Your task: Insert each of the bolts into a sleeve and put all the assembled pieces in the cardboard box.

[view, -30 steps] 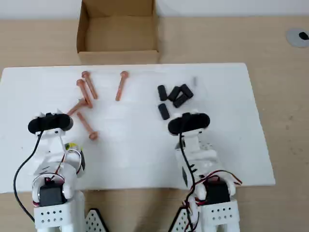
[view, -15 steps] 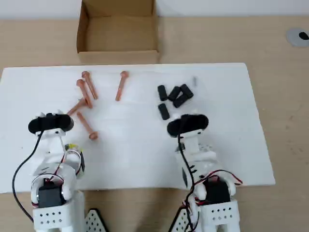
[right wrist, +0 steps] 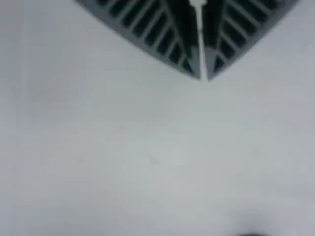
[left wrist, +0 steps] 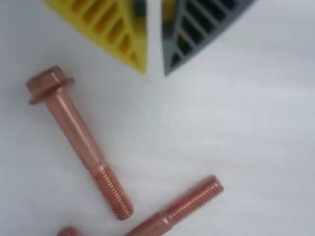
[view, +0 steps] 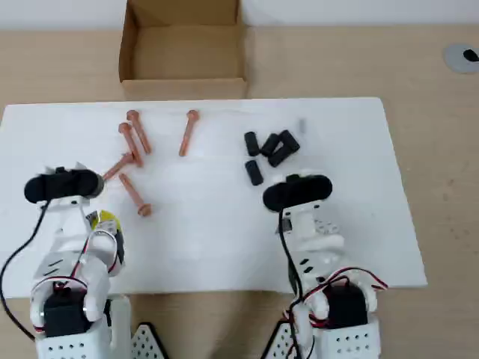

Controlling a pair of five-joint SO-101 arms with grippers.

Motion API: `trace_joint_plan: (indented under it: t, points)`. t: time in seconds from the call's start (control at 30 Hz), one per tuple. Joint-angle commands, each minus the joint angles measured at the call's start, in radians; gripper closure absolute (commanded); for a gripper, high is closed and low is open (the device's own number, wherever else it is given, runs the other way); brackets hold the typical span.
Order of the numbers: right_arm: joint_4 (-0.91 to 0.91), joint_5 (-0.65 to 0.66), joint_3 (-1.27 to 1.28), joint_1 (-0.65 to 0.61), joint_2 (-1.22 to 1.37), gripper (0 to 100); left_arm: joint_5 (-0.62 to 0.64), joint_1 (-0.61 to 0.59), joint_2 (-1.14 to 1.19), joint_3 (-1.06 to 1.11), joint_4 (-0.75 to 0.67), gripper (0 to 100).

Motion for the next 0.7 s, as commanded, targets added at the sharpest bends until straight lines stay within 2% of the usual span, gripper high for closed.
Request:
trace_joint_plan:
  t: [0.0,0.13,0.23,0.5,0.67]
  points:
    - [0.002,0.009,-0.087,0.012,-0.107,98.8,-0.006,-0.015,0.166,-0.216,0.028,95]
    - [0.002,0.009,-0.148,0.012,-0.084,98.9,-0.005,-0.038,0.432,-0.450,0.032,95]
    - [0.002,0.009,-0.231,0.012,0.019,98.9,-0.005,-0.041,0.633,-0.623,0.091,95]
    - [0.008,0.006,-0.684,0.013,0.582,98.9,-0.009,-0.035,0.990,-0.928,0.206,95]
    - [0.008,0.005,-0.972,0.010,0.906,98.9,-0.074,-0.018,1.152,-1.026,0.255,95]
